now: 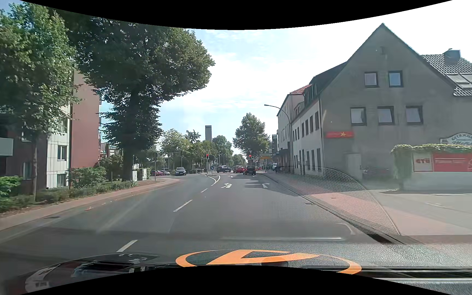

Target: Follow the waypoints while adhering to traffic rules and regulations

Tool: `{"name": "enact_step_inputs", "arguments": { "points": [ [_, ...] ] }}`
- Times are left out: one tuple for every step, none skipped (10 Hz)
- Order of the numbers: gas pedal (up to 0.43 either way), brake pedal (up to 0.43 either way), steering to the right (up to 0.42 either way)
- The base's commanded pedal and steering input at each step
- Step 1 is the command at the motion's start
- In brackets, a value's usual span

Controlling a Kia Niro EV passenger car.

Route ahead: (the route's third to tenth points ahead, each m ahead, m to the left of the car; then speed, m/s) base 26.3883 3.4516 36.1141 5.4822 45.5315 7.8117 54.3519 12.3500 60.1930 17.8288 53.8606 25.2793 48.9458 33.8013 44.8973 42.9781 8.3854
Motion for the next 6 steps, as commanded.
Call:
{"name": "enact_step_inputs", "arguments": {
  "points": [
    [0.0, 0.0, -0.055],
    [0.0, 0.0, -0.053],
    [0.0, 0.0, -0.048],
    [0.0, 0.0, -0.042],
    [0.0, 0.0, -0.038],
    [0.0, 0.006, -0.036]
  ]
}}
